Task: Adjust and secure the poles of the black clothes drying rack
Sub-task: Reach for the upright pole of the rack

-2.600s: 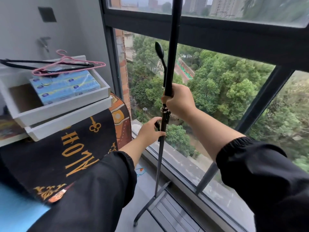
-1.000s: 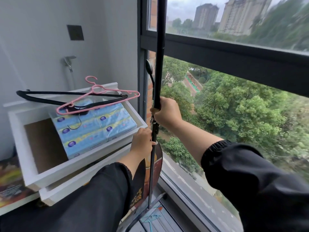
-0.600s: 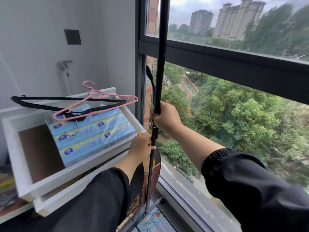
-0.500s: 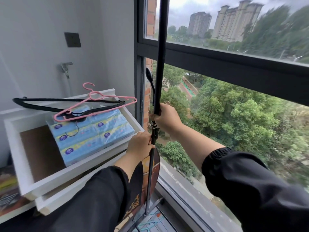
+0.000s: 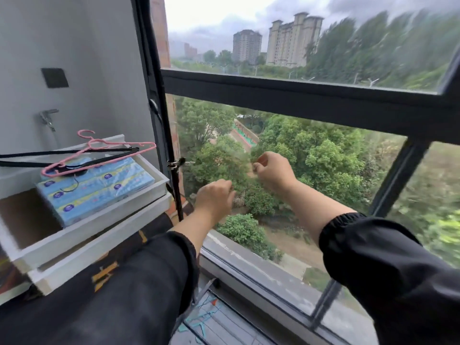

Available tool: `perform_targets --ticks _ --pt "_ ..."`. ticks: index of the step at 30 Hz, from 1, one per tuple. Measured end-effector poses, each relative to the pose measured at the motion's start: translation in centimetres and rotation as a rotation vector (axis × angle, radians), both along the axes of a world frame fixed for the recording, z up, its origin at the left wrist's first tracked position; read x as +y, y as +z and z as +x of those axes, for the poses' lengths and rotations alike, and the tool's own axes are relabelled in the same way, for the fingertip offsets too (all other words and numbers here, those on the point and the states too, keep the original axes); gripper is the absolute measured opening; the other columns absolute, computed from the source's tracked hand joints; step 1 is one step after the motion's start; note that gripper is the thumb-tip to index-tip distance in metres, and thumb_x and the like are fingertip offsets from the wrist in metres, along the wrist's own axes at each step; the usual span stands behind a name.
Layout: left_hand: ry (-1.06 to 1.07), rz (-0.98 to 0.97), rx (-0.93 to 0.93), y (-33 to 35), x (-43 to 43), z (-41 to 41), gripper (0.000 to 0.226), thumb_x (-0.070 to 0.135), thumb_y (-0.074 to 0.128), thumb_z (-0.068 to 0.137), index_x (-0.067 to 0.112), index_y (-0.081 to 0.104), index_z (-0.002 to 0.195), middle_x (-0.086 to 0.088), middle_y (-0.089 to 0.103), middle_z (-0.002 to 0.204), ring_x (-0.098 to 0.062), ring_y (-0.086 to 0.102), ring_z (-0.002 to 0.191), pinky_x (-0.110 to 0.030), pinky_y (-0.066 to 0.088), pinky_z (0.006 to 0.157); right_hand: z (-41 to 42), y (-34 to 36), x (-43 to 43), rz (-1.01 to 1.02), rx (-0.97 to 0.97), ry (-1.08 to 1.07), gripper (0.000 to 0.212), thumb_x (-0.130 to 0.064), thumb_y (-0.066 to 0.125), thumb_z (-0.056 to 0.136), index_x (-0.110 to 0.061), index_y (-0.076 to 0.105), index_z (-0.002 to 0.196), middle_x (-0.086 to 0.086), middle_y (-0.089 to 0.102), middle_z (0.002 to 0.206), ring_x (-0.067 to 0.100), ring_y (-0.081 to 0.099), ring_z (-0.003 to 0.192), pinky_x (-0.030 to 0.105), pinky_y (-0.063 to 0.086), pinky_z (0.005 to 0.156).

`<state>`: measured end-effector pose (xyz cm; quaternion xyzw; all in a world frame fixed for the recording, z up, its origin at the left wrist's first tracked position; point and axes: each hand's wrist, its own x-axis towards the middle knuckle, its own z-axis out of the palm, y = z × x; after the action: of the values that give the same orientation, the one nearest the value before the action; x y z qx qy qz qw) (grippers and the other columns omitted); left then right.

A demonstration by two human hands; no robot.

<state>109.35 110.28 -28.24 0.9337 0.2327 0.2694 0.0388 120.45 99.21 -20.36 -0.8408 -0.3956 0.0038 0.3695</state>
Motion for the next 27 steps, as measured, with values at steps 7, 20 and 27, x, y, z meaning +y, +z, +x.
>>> perform_targets --ticks 7,20,27 --pt "-0.352 -0.052 -0.093 -0.2 -20.6 5.2 0.034 0.022 0.053 0.091 0.008 0.056 0.122 -0.010 0.062 0.122 -0.029 0.057 0.112 -0.039 0.049 0.090 1.2 -1.2 -24.5 -0.076 -0.112 -0.308 0.036 -0.025 0.051 0.092 -0.007 0.053 0.122 0.013 0.054 0.130 0.031 0.056 0.113 0.036 0.044 0.092" --pt "-0.933 -0.106 -0.053 -0.9 -60.5 8.1 0.036 0.019 0.051 0.091 0.007 0.055 0.124 -0.010 0.059 0.126 -0.030 0.054 0.115 -0.039 0.045 0.094 -5.2 -2.9 -67.3 -0.098 -0.014 -0.980 0.037 -0.023 0.051 0.091 -0.008 0.049 0.125 0.013 0.047 0.134 0.031 0.051 0.117 0.036 0.041 0.091" --pt "-1.168 -0.096 -0.014 -1.1 -74.7 8.2 0.036 0.016 0.049 0.091 0.009 0.053 0.126 -0.008 0.058 0.128 -0.029 0.053 0.117 -0.039 0.045 0.093 -9.6 -3.6 -81.6 0.018 0.042 -1.317 0.045 -0.024 0.052 0.090 -0.009 0.043 0.131 0.011 0.043 0.138 0.030 0.050 0.117 0.033 0.039 0.084"
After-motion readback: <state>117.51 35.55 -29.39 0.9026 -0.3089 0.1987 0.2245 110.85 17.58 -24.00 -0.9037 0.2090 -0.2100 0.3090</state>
